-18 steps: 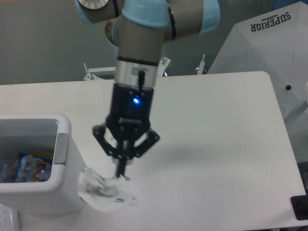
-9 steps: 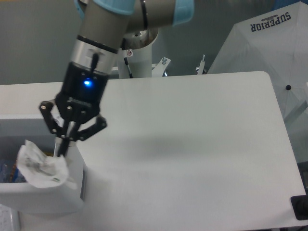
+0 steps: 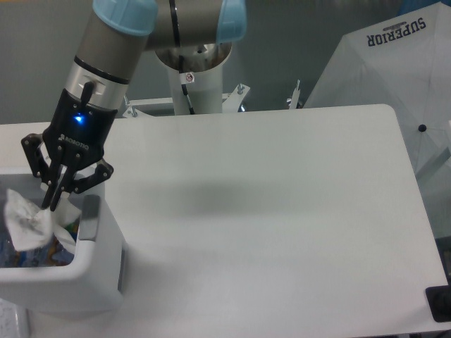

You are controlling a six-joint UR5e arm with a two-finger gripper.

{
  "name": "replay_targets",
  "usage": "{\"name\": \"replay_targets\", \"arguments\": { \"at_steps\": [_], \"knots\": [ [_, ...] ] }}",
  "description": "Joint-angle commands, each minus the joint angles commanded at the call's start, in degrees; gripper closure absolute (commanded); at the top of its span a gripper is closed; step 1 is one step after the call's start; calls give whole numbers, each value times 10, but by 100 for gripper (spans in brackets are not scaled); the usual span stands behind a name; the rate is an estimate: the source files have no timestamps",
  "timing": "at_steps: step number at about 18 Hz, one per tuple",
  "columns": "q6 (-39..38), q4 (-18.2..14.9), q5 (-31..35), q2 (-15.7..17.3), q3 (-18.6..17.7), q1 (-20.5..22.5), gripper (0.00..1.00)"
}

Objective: Place the trash in the trash can

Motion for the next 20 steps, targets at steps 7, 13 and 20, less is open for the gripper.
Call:
{"name": "replay_targets", "arguments": {
  "at_steps": [7, 13, 20],
  "knots": [
    [36, 1, 5, -10, 63, 14, 0],
    [98, -3, 7, -11, 123, 90, 0],
    [140, -11, 40, -5, 157, 171, 0]
  ]
}}
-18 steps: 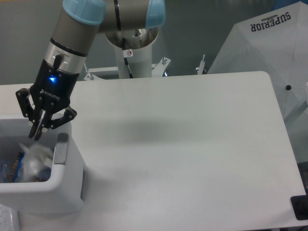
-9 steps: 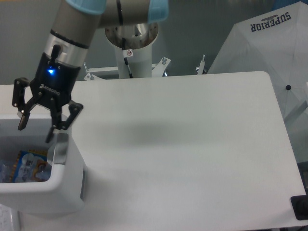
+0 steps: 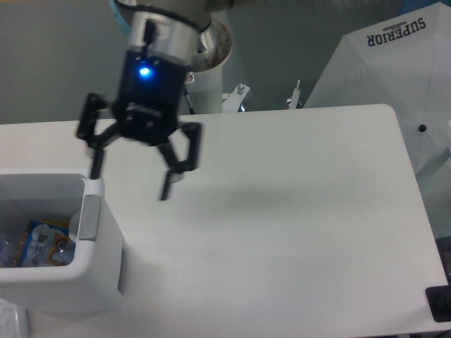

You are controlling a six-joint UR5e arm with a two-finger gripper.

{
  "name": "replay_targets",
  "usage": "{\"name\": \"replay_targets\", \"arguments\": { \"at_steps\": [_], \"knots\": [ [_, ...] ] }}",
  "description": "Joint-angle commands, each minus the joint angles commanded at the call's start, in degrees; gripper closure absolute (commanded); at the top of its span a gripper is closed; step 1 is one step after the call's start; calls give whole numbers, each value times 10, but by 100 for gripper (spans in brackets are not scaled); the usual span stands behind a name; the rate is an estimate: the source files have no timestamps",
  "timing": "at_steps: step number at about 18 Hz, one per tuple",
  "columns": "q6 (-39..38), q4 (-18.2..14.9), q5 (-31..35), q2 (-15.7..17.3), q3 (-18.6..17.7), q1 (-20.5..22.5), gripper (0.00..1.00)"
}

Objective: Place the trash in the trash can

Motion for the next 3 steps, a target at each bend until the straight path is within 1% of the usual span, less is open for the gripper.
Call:
{"name": "replay_targets", "arguments": {
  "at_steps": [3],
  "knots": [
    [26, -8, 2, 0, -1, 13, 0]
  ]
}}
